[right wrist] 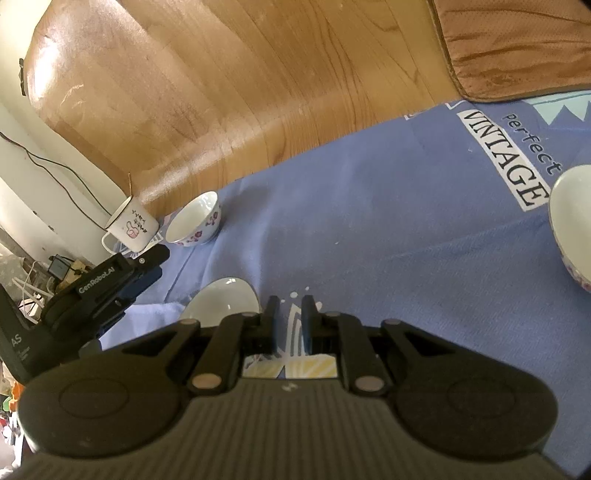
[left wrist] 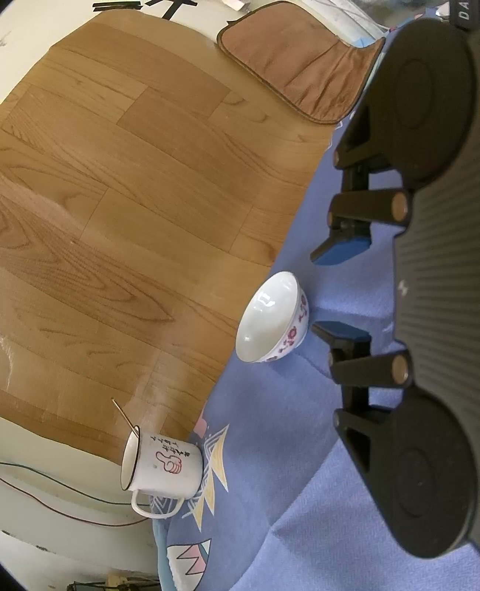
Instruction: Organize plates and bowls
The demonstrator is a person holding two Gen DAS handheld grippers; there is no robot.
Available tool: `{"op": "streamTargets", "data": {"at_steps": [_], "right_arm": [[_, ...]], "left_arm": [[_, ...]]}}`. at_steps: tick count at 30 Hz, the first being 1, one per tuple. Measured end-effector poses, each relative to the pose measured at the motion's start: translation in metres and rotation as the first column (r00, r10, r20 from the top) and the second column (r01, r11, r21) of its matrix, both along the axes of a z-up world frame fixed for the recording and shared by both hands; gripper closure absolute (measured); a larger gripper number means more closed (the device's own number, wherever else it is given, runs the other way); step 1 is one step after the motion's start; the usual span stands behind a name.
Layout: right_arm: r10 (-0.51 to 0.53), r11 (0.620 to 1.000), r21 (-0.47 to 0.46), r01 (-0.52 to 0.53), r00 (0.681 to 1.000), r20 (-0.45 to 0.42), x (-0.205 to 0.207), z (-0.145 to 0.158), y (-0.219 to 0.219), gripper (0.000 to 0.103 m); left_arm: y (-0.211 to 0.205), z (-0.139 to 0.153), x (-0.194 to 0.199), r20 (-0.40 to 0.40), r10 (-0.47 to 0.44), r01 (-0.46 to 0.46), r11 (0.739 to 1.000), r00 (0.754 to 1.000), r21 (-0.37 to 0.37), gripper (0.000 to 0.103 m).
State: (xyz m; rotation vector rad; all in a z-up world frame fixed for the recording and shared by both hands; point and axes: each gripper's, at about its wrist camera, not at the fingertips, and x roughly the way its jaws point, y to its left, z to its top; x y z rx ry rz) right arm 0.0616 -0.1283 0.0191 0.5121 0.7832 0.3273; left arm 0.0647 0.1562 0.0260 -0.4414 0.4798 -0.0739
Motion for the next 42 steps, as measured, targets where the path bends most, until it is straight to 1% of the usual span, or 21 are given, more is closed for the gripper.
{"op": "streamTargets", "data": {"at_steps": [15,22,25,27,30,42], "right_arm": [[-0.003,1.000,0.002,0.003,1.000,0.002,-0.001,0.001,0.000,0.086],[-0.007,1.000,-0.002,0.007,1.000,0.018,-0.006,0.004,-0.002,0.086],[-0.010,1.000,-0.005,0.010,1.000,0.026,-0.010,0.006,-0.004,0.085],[-0.015,1.000,-0.007,0.015,0.999,0.029,-0.012,0.006,-0.005,0.082],[-0.020,1.000,-0.005,0.020,0.999,0.029,-0.015,0.006,-0.008,0.081],[-0.040,0.999,0.002,0.040,0.999,0.015,-0.020,0.003,-0.015,0.080]], "left_arm": [[-0.001,0.000,0.000,0.006,-0.003,0.003,1.000,1.000,0.000,0.070],[-0.003,0.001,0.001,0.012,-0.007,0.007,1.000,1.000,0.010,0.070],[-0.004,0.000,0.000,0.012,-0.006,0.005,1.000,1.000,0.020,0.068],[-0.005,0.001,-0.001,0.013,-0.004,0.003,1.000,1.000,0.028,0.066],[-0.005,0.001,-0.002,0.017,-0.001,0.001,0.999,1.000,0.036,0.063],[-0.008,0.000,-0.002,0.024,-0.008,0.006,0.999,1.000,0.053,0.062]]}}
